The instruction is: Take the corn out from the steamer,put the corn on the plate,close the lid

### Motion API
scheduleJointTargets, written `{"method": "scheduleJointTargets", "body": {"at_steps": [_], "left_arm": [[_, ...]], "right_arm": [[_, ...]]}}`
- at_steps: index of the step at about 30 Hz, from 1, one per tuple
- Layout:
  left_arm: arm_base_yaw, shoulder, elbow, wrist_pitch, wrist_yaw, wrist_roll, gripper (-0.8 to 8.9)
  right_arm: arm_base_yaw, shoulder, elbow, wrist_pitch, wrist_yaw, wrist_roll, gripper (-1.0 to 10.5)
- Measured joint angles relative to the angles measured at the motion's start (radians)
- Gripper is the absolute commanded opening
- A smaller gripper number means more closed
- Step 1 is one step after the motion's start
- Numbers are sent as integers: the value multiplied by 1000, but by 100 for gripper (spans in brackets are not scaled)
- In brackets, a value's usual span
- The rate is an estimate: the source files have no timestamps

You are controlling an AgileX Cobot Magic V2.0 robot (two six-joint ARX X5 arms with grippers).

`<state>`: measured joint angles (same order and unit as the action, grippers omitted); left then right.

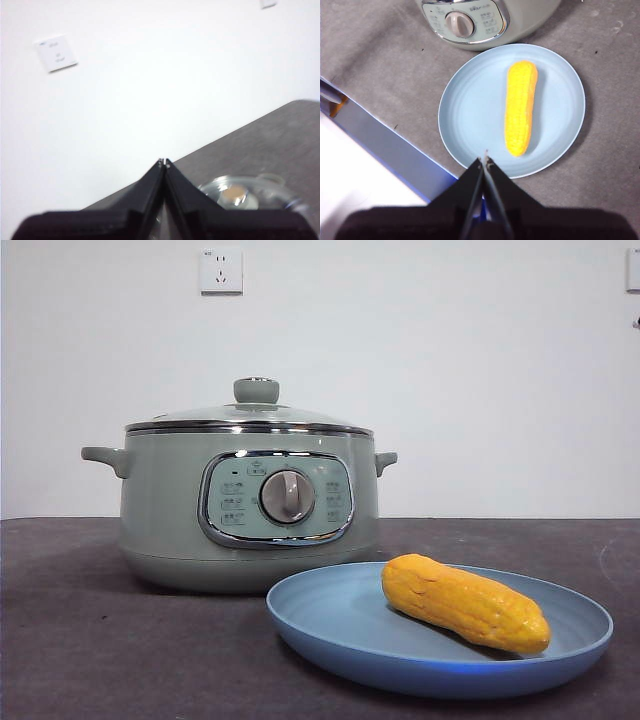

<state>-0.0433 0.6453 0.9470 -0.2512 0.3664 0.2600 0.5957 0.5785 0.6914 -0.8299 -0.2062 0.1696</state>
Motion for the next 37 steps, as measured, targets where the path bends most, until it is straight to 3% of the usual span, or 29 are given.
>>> {"method": "scheduleJointTargets", "body": {"at_steps": [7, 16, 26, 37], "left_arm": [[41, -237, -388, 72, -70, 18, -4], [69, -451, -715, 97, -187, 9, -4], [76, -610, -921, 111, -233, -65, -4], [76, -640, -930, 75, -233, -157, -4]], "right_arm": [[0, 0, 0, 0, 0, 0, 1], [0, 0, 0, 0, 0, 0, 1], [0, 0, 0, 0, 0, 0, 1], [0, 0, 0, 0, 0, 0, 1]]}}
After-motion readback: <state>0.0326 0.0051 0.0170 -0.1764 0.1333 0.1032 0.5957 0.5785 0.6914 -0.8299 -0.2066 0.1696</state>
